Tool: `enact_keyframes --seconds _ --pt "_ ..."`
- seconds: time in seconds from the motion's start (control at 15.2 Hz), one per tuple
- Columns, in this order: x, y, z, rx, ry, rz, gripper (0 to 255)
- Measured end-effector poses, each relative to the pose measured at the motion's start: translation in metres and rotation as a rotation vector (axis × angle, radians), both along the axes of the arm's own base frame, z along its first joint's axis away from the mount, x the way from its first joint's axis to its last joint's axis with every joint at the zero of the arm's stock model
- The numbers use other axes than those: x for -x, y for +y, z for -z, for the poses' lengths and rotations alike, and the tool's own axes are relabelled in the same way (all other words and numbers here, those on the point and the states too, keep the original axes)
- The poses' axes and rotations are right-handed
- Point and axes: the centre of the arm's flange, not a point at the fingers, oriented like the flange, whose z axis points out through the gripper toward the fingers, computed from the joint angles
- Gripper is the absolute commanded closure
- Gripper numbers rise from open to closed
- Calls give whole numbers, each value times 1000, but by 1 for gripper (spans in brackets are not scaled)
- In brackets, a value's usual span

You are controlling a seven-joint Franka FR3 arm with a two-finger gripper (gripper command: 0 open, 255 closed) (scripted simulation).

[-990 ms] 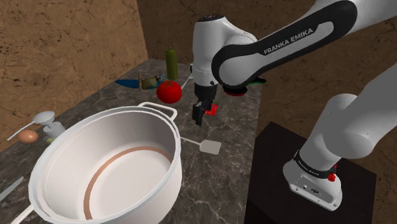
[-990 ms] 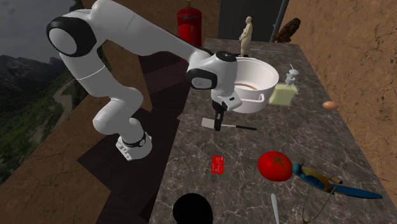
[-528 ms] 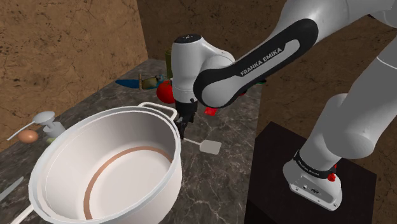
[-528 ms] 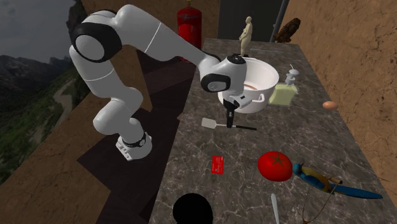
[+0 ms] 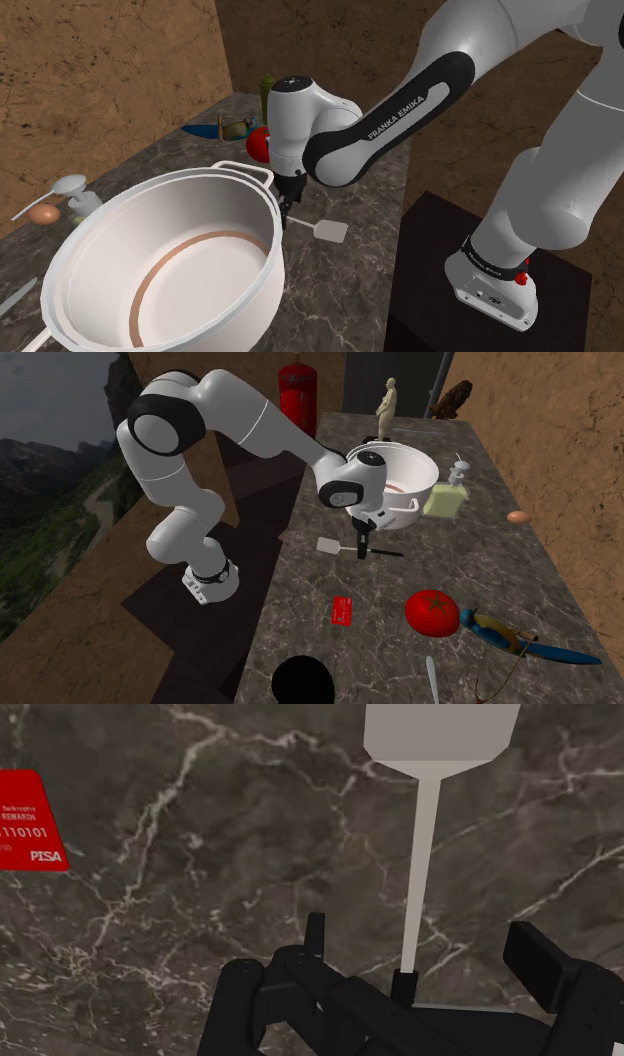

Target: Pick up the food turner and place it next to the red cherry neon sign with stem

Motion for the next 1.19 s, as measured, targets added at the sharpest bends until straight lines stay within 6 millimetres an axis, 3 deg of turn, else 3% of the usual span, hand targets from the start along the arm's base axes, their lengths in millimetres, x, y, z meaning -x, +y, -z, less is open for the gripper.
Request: enact_keyframes --seconds 0.4,0.46,1.19 --pt "1 1 4 1 2 -3 0" --pt "1 1 4 1 2 -3 255" --pt "1 1 2 3 6 -5 255"
